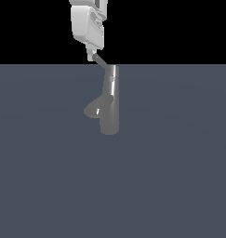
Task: Turn on the faucet by rotating a designated handle.
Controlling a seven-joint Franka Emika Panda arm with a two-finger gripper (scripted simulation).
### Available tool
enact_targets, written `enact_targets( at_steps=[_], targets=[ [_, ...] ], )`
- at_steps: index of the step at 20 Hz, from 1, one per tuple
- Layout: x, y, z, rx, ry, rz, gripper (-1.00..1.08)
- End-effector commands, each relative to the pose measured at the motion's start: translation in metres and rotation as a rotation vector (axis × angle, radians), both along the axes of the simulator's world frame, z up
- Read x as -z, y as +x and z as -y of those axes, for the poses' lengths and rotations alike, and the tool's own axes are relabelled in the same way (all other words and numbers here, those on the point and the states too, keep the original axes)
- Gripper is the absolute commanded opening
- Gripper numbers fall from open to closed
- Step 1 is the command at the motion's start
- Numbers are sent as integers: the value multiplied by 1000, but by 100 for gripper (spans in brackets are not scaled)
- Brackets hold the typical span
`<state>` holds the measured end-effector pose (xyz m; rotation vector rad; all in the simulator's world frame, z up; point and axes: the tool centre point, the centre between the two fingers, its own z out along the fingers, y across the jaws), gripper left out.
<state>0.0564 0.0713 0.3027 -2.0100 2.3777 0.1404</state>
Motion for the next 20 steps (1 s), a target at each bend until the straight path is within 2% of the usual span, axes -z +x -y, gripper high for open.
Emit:
enact_targets(
  at_steps=[1,4,17,18,19,20],
  targets=[
    [2,-9,7,4,-2,-14,-100],
    [-2,-7,3,-2,1,-3,-100],
    [1,-29,93,3,-2,-14,-100],
    [1,-29,93,3,-2,-14,-100],
    [-5,-23,66,-30,9,1,-100],
    [-4,-22,69,-29,9,1,-100]
  ],
)
